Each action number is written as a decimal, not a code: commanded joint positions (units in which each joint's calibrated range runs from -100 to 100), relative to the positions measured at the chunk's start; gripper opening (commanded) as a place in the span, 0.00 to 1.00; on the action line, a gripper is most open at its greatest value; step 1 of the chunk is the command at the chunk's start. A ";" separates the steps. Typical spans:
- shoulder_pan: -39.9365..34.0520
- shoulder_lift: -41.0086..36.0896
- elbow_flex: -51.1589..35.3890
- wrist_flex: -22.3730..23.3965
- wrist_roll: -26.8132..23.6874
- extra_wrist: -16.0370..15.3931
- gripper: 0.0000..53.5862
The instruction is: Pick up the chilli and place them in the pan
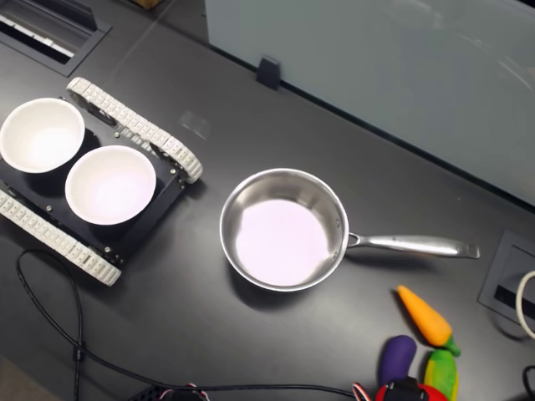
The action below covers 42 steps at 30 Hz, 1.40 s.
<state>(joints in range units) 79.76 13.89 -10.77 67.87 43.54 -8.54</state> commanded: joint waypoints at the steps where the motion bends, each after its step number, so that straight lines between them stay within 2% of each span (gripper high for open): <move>1: -1.55 -9.38 -1.36 -1.30 -2.49 0.72 0.00; 6: -3.38 -13.59 -1.63 -0.45 -5.76 0.64 0.00; 14: -5.56 -19.41 -2.72 2.36 -8.35 0.64 0.00; 30: -7.28 -29.11 -4.18 3.56 -18.22 0.64 0.00; 42: -10.61 -43.88 4.45 1.77 -24.03 0.98 0.00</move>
<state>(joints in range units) 70.08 -20.96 -5.79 70.59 21.37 -8.08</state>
